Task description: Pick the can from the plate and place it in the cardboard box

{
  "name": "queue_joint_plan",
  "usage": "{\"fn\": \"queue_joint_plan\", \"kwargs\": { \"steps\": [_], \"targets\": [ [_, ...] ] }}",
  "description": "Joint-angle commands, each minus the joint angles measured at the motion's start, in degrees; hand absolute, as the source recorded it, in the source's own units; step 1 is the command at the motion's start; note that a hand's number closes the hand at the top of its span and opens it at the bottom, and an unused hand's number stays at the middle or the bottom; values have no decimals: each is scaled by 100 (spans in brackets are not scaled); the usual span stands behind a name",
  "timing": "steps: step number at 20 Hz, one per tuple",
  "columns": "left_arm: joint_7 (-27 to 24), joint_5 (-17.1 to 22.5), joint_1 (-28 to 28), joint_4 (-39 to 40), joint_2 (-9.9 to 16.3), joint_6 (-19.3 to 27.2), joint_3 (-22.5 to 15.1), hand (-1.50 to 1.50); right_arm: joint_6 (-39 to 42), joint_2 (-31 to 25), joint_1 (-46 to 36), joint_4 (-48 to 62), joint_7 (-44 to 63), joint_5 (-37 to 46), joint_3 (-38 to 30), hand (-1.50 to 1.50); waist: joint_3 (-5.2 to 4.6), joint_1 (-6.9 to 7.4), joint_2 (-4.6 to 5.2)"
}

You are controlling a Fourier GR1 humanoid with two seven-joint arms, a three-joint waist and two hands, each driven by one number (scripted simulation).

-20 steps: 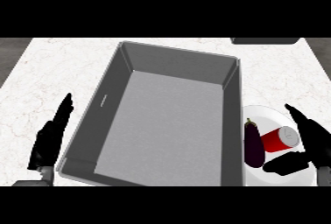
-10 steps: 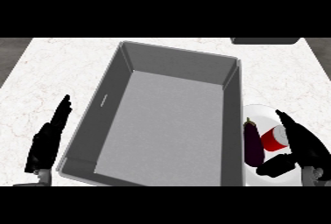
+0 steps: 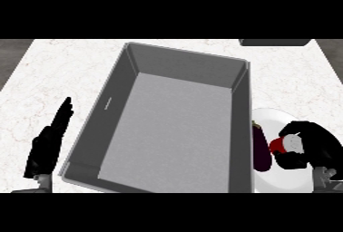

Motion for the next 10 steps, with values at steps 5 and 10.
{"fn": "queue_joint_plan", "kwargs": {
  "steps": [5, 10],
  "targets": [
    [-140, -113, 59, 20, -137, 1, -88, 0, -89, -549, -447, 509, -1764, 411, 405, 150, 18, 182, 40],
    [-63, -58, -341, 51, -158, -194, -247, 0, 449, -1224, -1333, 562, -3873, 239, 1146, 150, 42, 654, 177]
  ]
}}
